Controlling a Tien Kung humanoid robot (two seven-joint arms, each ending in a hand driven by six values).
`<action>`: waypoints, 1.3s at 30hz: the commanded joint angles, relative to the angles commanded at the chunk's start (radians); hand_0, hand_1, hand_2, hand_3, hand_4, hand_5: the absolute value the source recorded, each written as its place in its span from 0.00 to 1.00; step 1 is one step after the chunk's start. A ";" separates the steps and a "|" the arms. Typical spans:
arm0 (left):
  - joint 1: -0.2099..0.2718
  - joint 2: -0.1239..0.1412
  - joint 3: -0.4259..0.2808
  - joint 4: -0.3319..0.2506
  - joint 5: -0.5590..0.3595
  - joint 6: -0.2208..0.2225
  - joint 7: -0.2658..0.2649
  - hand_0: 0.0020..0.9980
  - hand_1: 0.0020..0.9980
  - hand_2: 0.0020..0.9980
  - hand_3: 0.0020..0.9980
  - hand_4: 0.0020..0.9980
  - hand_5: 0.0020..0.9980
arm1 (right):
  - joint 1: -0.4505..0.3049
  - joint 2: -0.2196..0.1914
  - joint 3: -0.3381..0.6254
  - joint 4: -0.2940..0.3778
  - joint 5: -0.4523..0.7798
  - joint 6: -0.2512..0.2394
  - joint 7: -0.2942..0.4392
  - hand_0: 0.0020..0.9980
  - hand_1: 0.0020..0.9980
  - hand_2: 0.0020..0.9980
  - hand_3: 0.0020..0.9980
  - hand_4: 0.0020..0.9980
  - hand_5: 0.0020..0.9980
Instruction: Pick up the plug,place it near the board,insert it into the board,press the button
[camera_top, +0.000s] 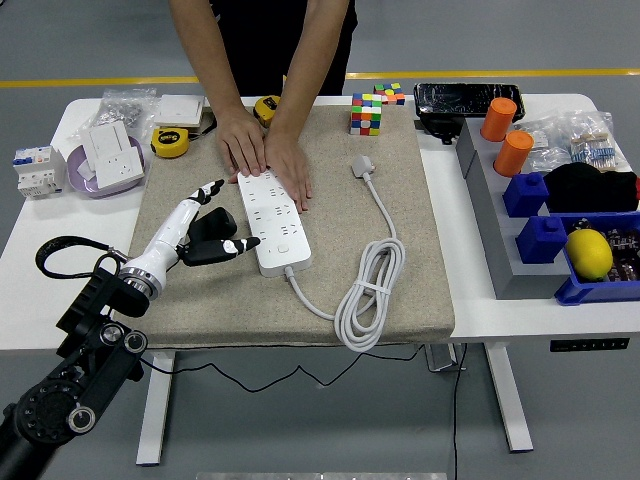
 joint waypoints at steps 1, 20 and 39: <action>-0.006 -0.002 0.000 0.012 0.007 0.004 -0.003 1.00 1.00 1.00 0.99 1.00 0.39 | 0.000 0.000 0.000 0.000 0.000 0.000 0.000 0.62 0.58 0.61 0.54 0.88 0.58; -0.106 -0.035 -0.035 0.252 0.171 0.075 -0.036 0.92 0.82 0.72 0.78 1.00 0.32 | 0.002 -0.001 -0.007 0.000 0.008 0.000 0.000 0.62 0.58 0.61 0.54 0.88 0.59; -0.146 -0.054 -0.050 0.347 0.233 0.117 -0.047 0.89 0.79 0.55 0.48 0.91 0.25 | 0.002 -0.001 -0.008 0.000 0.009 0.001 -0.001 0.62 0.58 0.61 0.54 0.89 0.59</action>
